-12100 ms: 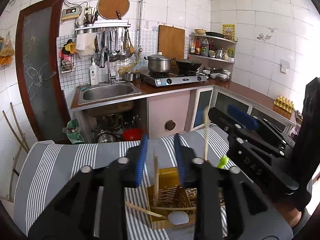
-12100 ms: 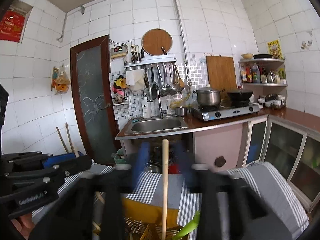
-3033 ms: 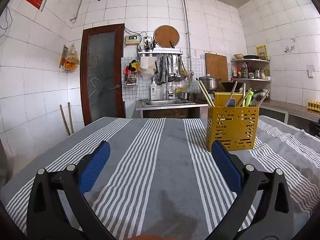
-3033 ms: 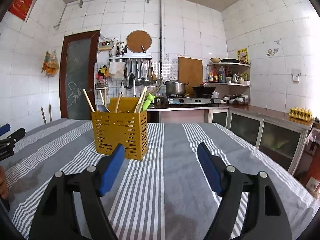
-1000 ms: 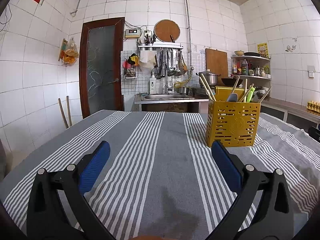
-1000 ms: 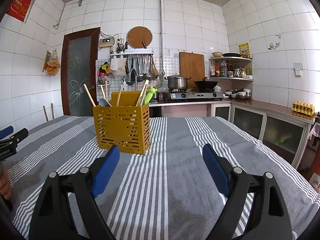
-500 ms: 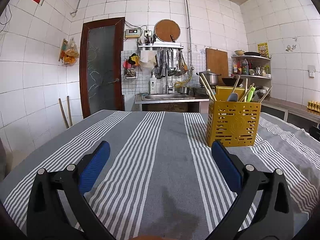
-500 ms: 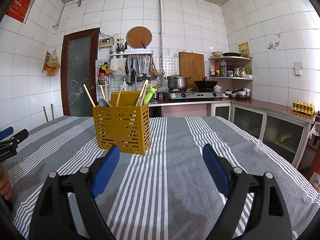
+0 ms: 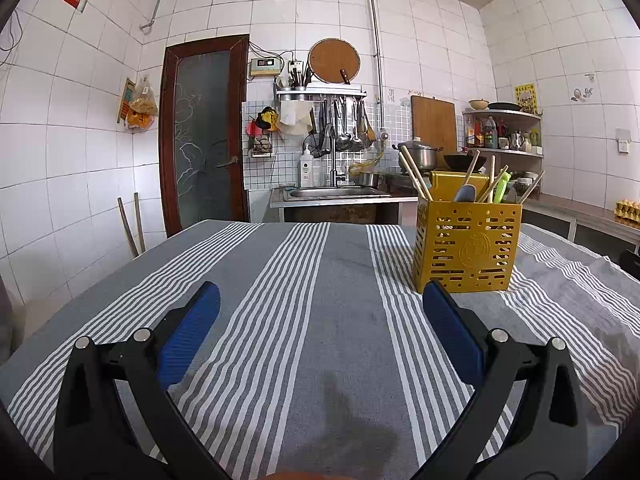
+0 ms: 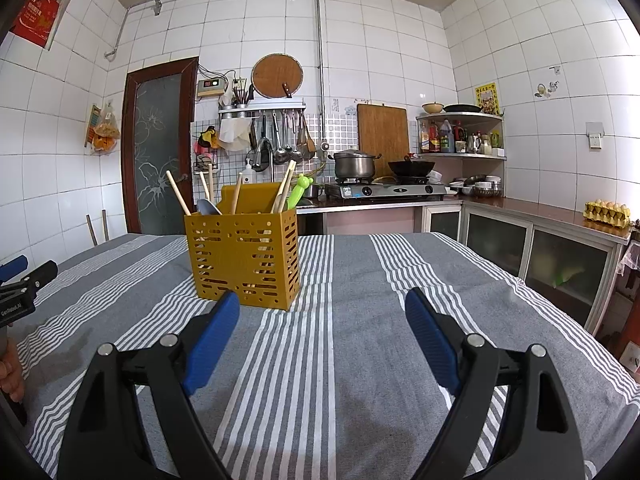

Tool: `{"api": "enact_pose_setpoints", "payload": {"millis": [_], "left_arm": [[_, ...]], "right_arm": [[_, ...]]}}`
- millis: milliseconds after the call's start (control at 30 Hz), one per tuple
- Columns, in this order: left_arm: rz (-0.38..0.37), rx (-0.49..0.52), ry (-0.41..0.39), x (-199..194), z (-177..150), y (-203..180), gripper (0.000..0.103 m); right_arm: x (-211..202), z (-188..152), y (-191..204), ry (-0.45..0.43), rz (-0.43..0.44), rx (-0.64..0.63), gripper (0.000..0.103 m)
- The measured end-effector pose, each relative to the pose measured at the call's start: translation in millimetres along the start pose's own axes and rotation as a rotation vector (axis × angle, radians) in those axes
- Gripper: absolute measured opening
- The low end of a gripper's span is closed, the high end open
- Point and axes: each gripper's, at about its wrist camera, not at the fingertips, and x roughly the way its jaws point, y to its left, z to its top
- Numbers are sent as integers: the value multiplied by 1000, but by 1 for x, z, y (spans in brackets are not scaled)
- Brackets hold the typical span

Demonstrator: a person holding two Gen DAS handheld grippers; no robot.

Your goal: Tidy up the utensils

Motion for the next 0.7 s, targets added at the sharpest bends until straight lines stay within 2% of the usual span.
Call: {"api": "enact_pose_setpoints", "payload": {"millis": [700], "left_arm": [[1, 1, 5, 1, -2, -1, 98]], "right_arm": [[0, -1, 0, 1, -1, 0, 83]]}}
